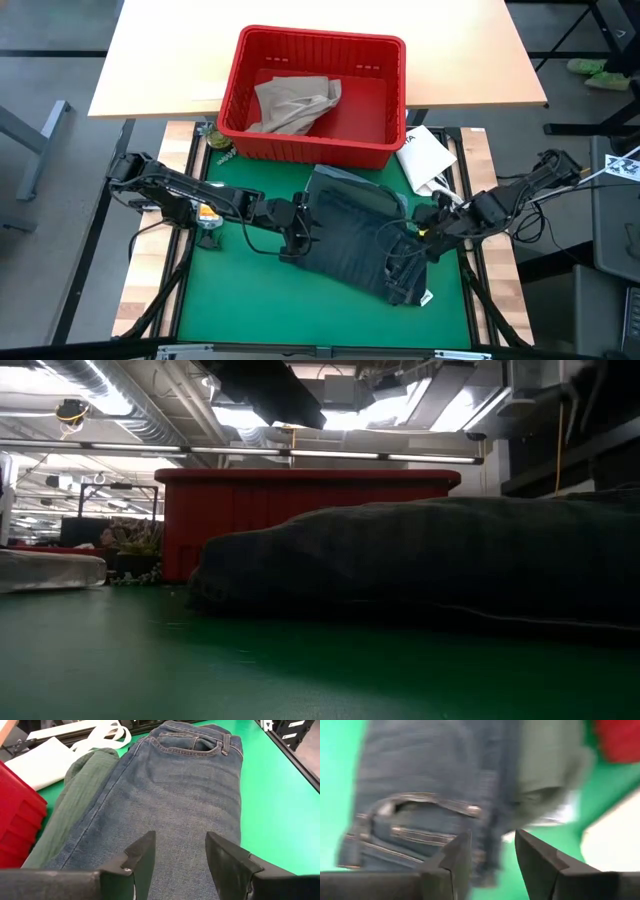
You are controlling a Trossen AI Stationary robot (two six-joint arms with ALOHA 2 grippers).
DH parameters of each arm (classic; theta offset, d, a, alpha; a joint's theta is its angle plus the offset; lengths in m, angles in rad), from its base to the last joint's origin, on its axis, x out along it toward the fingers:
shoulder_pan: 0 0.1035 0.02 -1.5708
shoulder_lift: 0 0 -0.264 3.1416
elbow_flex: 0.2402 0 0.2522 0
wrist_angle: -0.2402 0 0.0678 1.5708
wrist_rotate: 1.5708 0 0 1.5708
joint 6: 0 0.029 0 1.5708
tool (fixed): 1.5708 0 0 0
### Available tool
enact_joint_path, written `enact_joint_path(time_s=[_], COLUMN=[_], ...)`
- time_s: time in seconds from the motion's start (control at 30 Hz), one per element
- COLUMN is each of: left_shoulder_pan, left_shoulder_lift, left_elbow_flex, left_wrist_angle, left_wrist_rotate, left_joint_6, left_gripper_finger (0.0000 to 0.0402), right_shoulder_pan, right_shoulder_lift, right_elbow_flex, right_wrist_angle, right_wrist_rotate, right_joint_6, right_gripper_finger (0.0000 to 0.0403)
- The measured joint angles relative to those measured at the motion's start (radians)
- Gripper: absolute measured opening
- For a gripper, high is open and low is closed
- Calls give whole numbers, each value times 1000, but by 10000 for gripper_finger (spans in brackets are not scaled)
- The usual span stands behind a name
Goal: Fold Laundry from Bin
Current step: Stack the dark blue pants on top of the folded blue pants
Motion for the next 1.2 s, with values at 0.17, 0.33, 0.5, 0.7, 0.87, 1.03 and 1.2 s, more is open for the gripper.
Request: enact_joint_path(time_s=[0.17,0.33,0.5,0.7,0.87,1.03,1.2], left_shoulder_pan=[3,3,3,4,3,4,4], left_shoulder_lift=[0,0,0,-1,-1,-1,-1], left_elbow_flex=[0,0,0,0,0,0,0], left_wrist_angle=[1,1,1,1,2,2,2], left_wrist_rotate=[0,0,0,-4,-4,-4,-4], left_joint_6=[0,-1,-2,-3,-3,-3,-3], left_gripper_finger=[166,166,166,166,166,166,166], right_shoulder_pan=[0,0,0,0,0,0,0], right_shoulder_lift=[-162,-222,-213,-188,-173,-168,-168], right_elbow_flex=[-233,-356,-397,-397,-397,-397,-397], right_wrist_angle=[321,369,370,378,377,377,368], right_wrist_rotate=[-14,20,43,42,31,16,-1], right_joint_6=[-12,-24,-19,29,30,36,72], right_gripper_finger=[154,154,154,154,154,154,176])
